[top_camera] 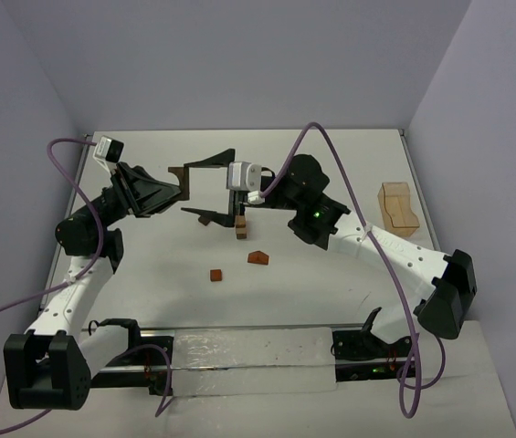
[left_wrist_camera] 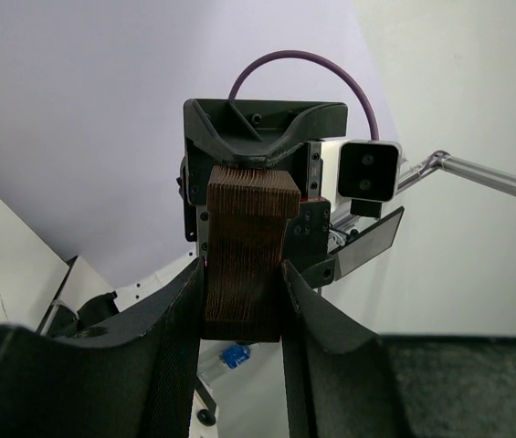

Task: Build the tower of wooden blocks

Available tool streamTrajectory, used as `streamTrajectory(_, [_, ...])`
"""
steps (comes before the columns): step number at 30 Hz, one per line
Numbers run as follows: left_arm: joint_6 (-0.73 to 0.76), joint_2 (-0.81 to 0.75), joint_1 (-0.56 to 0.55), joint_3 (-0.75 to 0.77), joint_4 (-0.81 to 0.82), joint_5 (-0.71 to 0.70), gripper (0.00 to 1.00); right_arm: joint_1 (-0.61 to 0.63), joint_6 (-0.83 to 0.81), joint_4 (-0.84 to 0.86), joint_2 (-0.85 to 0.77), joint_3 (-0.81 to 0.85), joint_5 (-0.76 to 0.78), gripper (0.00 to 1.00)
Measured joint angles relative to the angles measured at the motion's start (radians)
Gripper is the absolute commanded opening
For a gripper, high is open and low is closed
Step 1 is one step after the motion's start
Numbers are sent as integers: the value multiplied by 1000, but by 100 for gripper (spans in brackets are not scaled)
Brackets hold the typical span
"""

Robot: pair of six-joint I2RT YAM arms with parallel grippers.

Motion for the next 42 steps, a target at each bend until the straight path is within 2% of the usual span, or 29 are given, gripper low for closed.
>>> streamTrajectory(6, [0,-7,-5,-9,0,1,0,0,-14,-1,1,4,11,68])
streamTrajectory(8, [-4,-8,-6,-9,1,1,6,0,-20,-7,2,10,11,64])
streamTrajectory(10, [-8,-9,-5,-9,1,0,28,0,-23,-15,4,17,10,57])
streamTrajectory(11, [-8,-9,-5,-10,1,-1,29,0,-24,-20,6,21,8,57])
streamTrajectory(12, [-8,-10,-5,-10,1,0,56,0,-25,-26,7,25,7,54])
streamTrajectory(13, [-10,-10,-5,-11,0,-2,91,0,-26,-34,8,29,7,51])
streamTrajectory(14, [-8,-11,-5,-11,1,1,99,0,-26,-42,8,33,7,49])
streamTrajectory(19, [-4,-30,-7,-15,0,77,99,-3,-35,-104,8,53,8,40])
streamTrajectory(22, [99,-61,-4,-11,-48,146,99,-17,-44,-179,-1,52,7,40])
streamTrajectory(23, [180,-82,1,-2,-125,170,99,-28,-51,-220,-9,52,7,40])
streamTrajectory(25, [457,-124,11,57,-371,202,99,-63,-63,-308,-36,46,8,40])
streamTrajectory(27, [787,-144,16,168,-700,192,99,-108,-87,-403,-77,33,17,39])
streamTrajectory(30, [1195,-117,25,354,-1089,116,99,-169,-130,-563,-144,3,38,38])
streamTrajectory(33, [1538,-73,39,453,-1413,33,99,-235,-193,-721,-193,-32,67,36])
streamTrajectory(37, [1800,21,52,495,-1686,-50,97,-303,-292,-922,-177,-49,145,32])
streamTrajectory(42, [1968,108,58,496,-1879,-135,93,-378,-406,-1108,-44,-45,234,27])
